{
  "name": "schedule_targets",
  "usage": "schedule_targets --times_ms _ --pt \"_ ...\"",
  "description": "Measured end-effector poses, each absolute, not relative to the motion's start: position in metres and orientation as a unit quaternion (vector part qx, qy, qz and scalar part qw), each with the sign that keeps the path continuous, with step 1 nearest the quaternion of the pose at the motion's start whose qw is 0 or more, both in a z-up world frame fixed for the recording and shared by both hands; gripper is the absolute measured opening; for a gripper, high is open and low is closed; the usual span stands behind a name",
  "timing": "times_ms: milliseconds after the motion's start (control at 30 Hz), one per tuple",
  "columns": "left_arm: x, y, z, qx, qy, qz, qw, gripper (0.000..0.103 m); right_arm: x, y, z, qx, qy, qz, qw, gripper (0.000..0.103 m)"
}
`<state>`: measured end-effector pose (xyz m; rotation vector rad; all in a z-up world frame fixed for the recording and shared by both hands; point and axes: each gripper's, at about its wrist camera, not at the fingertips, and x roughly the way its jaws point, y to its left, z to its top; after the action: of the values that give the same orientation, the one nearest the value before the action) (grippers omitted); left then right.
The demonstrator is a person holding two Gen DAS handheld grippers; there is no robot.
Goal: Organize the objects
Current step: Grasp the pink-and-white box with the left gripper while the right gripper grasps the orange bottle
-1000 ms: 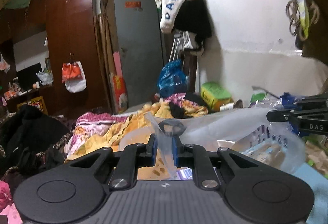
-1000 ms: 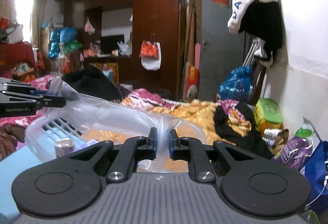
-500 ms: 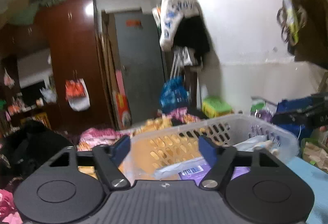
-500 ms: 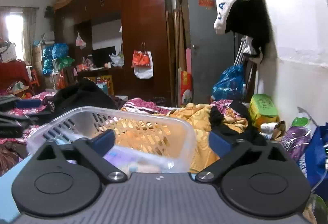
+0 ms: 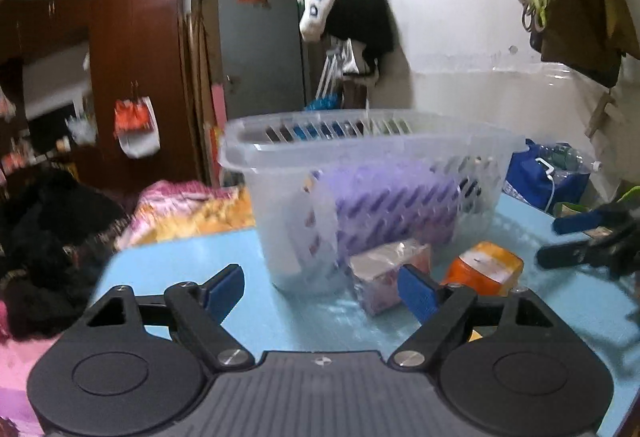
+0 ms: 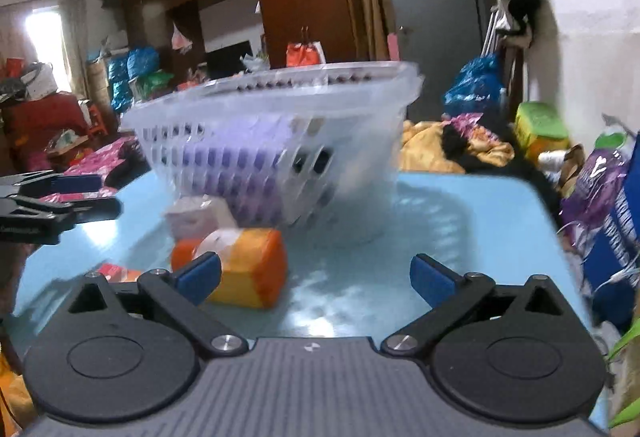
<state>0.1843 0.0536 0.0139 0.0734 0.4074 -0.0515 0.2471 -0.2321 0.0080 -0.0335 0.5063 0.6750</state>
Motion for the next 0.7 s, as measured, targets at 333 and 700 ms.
schedule_targets --times_ms 333,700 --pt "0.211 0.027 0.004 -0.003 0.244 -0.042 0.969 0.087 0.235 -0.21 -0.002 -0.017 0.257 0.341 0.904 0.103" --pt "0.242 0.01 0.001 -0.024 0.278 -0.045 0.959 0.087 0.226 -0.199 -0.003 -0.027 0.254 0.332 0.908 0.103"
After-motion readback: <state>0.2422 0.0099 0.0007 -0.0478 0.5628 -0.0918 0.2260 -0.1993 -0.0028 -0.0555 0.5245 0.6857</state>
